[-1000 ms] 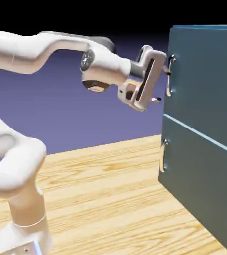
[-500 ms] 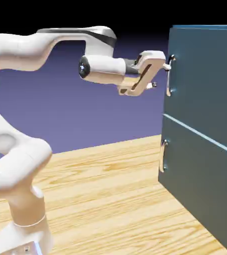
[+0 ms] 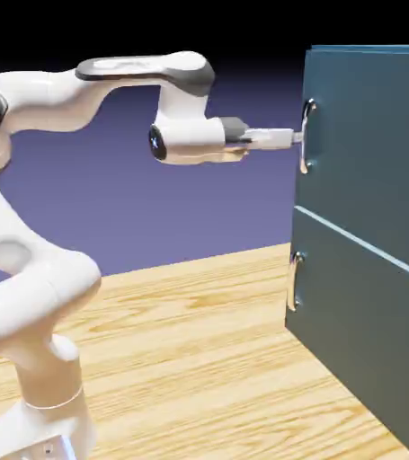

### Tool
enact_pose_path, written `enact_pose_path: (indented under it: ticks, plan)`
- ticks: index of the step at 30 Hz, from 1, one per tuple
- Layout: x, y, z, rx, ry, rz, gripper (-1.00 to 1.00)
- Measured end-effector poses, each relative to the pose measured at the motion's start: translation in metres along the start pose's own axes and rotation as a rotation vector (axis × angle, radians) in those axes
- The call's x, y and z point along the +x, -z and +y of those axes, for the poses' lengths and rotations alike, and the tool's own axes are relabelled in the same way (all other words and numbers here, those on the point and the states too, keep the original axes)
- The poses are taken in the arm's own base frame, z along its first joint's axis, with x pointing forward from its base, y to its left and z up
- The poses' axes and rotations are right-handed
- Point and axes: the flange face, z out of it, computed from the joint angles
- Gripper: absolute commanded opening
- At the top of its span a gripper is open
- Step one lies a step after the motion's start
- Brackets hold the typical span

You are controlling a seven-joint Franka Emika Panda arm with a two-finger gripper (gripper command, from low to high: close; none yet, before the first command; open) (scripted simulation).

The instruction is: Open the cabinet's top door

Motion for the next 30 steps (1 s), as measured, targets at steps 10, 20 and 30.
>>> enact_pose_path:
  ticks: [10, 20, 30]
  plan:
    - [0.003, -0.051, 0.001, -0.002, -0.023, -0.003, -1.00]
    - [-0.009, -0.008, -0.011, -0.070, -0.022, 0.063, -1.00]
    - [-0.022, 0.031, -0.024, -0.135, -0.021, 0.127, -1.00]
